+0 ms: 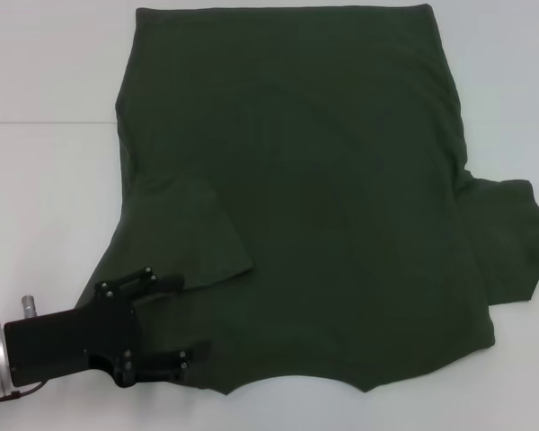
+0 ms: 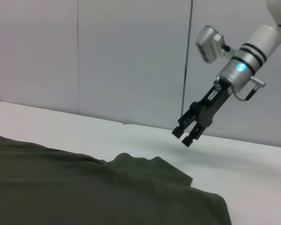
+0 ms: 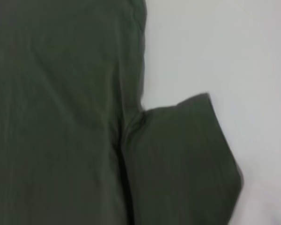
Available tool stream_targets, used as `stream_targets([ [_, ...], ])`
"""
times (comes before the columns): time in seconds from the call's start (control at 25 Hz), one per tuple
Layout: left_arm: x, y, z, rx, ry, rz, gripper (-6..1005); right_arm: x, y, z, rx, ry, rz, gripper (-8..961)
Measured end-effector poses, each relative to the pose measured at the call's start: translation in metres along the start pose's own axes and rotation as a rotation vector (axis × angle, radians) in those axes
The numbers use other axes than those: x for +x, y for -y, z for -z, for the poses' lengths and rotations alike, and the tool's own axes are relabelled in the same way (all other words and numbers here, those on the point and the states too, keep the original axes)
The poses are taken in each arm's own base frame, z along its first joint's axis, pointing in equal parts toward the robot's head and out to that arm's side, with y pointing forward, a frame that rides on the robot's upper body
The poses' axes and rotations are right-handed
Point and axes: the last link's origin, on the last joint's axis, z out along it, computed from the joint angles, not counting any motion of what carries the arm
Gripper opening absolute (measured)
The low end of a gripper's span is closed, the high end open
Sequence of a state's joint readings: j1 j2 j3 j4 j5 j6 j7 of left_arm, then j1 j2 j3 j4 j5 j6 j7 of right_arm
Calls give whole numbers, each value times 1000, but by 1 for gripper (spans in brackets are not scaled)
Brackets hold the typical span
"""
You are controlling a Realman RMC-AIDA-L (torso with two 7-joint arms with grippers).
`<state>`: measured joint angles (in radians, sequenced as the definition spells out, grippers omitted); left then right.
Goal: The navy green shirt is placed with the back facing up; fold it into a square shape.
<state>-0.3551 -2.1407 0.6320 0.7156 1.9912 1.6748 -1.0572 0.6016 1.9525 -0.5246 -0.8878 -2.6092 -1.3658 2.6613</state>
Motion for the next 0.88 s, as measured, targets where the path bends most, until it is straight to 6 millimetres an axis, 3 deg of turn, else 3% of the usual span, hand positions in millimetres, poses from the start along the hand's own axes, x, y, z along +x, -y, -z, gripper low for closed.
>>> stream_targets([
  [0.4,1,-1,-2,-6,-5,-3,938,3,-7,-30,4,-24,0,925],
  [0.88,1,-1,-1,-6,-4,-1,937,4,-11,-41,19,-15,14,924],
])
